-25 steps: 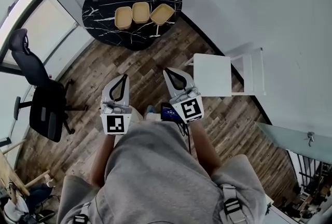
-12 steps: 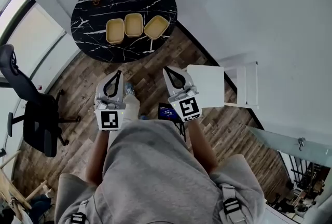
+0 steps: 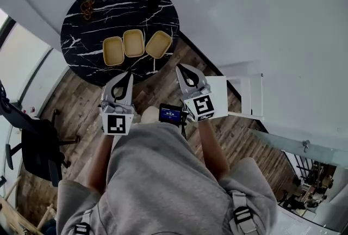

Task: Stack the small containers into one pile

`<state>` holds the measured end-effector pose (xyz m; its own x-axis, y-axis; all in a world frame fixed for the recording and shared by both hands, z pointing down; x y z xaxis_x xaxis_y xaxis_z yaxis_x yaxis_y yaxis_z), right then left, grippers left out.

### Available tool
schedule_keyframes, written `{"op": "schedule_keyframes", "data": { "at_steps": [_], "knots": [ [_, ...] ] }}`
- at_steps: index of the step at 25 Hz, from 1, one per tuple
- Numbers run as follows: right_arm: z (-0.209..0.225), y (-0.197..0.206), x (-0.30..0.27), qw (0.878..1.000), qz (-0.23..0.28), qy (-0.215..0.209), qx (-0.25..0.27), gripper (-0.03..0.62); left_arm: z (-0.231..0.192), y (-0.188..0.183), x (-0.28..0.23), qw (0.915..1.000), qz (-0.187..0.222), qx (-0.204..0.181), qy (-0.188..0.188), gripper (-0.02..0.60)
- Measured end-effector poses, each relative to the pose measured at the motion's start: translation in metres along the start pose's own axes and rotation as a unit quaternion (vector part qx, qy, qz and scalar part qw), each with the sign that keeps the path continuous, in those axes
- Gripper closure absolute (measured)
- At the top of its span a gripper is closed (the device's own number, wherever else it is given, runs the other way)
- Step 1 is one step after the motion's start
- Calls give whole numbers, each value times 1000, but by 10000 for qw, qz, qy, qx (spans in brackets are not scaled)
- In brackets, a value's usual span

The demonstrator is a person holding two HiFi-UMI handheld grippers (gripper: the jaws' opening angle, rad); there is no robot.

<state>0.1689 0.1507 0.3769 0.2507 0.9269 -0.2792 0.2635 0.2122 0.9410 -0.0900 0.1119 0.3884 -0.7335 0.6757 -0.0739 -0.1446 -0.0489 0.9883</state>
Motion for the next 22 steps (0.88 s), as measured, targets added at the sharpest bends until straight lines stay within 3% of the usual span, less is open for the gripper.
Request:
{"op": "schedule_keyframes", "data": {
  "at_steps": [4,8,14,17,22],
  "knots": [
    [9,-1,-26,9996,-239,11,178,580,-24,2,-19,9998,137,-153,73,582],
    [18,7,-52,9990,-398,-44,193,580,-39,10,-24,10000,69,-60,14,582],
    [29,45,-103,9950,-860,-254,446,579,-57,37,-26,9992,-191,242,-269,583],
    [35,63,-122,9914,-1105,-440,550,576,-62,36,-31,9992,-229,-7,-340,581],
    [40,104,-158,9805,-1650,-768,737,551,-66,39,-34,9987,-279,-3,-438,581]
  ]
}}
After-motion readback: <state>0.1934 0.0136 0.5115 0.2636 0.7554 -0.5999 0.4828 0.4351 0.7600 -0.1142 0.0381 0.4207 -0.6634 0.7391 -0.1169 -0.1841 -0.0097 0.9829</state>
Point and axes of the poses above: the fingertips, and each gripper's own axes: x backward along the fingers, z to its right, y out of its underside, the point moved 10 cm from there along x, backward along the fingers, and after that the axes turned 3 degrees about y, right-handed, at the moved point
